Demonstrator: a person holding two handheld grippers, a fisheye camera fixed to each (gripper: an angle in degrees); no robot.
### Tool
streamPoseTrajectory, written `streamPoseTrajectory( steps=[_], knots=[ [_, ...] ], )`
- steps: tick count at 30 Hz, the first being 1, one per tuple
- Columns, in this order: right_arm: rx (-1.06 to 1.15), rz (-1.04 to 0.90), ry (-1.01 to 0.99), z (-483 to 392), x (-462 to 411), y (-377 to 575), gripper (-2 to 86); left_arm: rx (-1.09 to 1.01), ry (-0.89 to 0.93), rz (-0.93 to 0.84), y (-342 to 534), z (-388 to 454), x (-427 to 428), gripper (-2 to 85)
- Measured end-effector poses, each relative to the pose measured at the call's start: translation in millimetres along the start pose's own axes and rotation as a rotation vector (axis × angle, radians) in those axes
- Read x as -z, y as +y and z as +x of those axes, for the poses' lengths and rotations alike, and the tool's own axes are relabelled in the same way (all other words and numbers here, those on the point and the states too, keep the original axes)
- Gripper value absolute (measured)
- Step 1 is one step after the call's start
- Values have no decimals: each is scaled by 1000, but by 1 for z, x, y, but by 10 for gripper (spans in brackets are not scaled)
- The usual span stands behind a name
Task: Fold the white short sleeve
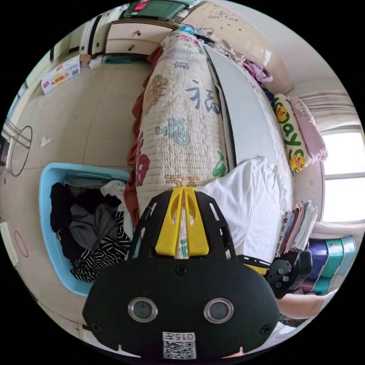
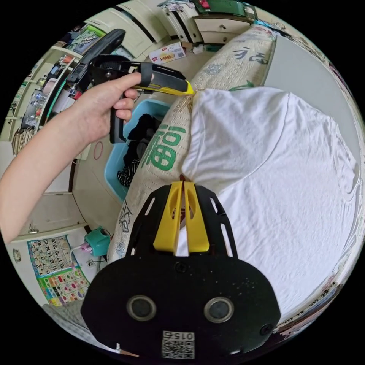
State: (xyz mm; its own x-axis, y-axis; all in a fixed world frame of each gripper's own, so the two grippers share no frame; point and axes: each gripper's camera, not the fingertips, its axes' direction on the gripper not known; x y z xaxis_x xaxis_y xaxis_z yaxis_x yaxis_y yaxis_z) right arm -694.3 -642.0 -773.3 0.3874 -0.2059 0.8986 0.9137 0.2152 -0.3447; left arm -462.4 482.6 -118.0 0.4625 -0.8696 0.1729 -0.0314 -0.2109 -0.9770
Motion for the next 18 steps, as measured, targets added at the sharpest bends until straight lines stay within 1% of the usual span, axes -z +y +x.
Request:
streamPoseTrajectory(
  steps=[1, 4, 8, 10, 11, 13, 14, 15, 16, 17, 18],
  knots=[
    [-3, 17, -9, 2, -1, 6, 2, 2, -12, 83, 10, 9, 15, -9],
    [15, 84, -92, 10, 0, 48, 5, -17, 32, 193, 44, 37, 44, -8],
    [0, 157, -238, 49, 10, 140, 10, -32, 66, 221, 96, 82, 59, -8],
    [-45, 182, -252, 84, 15, 187, 14, -74, 92, 206, 132, 130, 56, -6],
    [-84, 200, -241, 115, 19, 218, 16, -89, 100, 197, 140, 144, 53, -6],
    [-168, 220, -197, 171, 24, 263, 21, -169, 156, 152, 167, 209, 34, -2],
    [-237, 239, -149, 215, 30, 291, 24, -193, 173, 138, 172, 227, 27, 1],
    [-303, 260, -97, 262, 35, 317, 28, -236, 205, 106, 180, 264, 11, 6],
    [-335, 267, -72, 286, 38, 328, 30, -278, 237, 73, 186, 303, -8, 17],
    [-405, 275, -29, 335, 42, 348, 35, -294, 251, 57, 187, 322, -18, 22],
    [-460, 280, 2, 383, 46, 363, 42, -323, 277, 28, 189, 361, -40, 37]
  ],
)
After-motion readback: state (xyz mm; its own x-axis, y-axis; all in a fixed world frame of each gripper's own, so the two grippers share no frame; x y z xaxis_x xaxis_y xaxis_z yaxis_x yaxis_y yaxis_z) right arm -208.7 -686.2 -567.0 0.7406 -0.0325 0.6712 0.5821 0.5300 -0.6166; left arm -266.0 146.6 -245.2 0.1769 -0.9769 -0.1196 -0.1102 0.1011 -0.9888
